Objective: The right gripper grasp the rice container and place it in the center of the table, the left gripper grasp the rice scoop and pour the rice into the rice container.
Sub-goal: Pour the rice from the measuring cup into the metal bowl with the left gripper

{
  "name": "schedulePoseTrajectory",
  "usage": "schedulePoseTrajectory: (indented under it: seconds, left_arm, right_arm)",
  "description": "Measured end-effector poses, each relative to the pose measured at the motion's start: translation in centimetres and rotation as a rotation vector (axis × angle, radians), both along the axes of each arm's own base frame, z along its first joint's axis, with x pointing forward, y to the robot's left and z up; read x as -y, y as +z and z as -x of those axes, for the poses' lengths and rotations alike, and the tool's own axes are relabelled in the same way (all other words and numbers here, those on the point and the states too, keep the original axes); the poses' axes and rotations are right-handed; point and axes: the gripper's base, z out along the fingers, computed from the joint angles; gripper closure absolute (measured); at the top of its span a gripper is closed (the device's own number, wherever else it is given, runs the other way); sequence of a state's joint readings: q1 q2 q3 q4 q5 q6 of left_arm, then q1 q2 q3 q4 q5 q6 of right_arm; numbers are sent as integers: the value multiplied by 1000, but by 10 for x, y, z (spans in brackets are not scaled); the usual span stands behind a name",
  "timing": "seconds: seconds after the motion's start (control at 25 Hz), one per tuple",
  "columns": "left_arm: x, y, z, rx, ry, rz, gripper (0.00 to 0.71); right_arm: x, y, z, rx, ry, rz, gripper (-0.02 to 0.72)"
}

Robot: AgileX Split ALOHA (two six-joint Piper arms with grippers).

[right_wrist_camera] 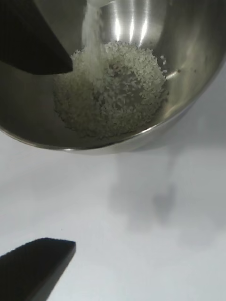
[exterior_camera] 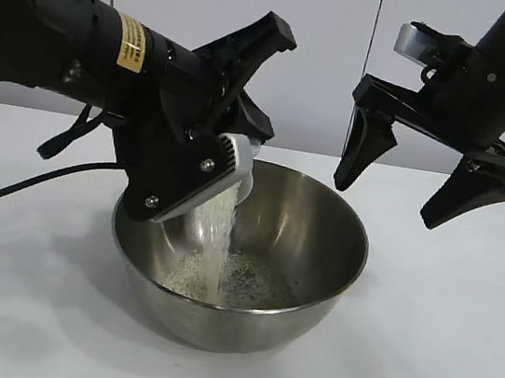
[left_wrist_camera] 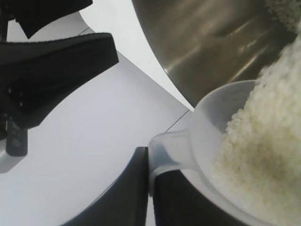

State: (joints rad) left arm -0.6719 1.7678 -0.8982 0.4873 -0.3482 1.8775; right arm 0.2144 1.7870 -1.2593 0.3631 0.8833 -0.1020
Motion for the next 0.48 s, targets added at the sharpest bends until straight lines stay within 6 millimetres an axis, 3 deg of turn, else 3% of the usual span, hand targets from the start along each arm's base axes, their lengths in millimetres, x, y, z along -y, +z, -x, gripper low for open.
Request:
schedulePoseTrajectory:
  seconds: [0.48]
  left_arm:
    - [0, -2, 1, 29, -43, -54, 702]
  right_arm:
    - [0, 0, 0, 3, -1, 0, 51]
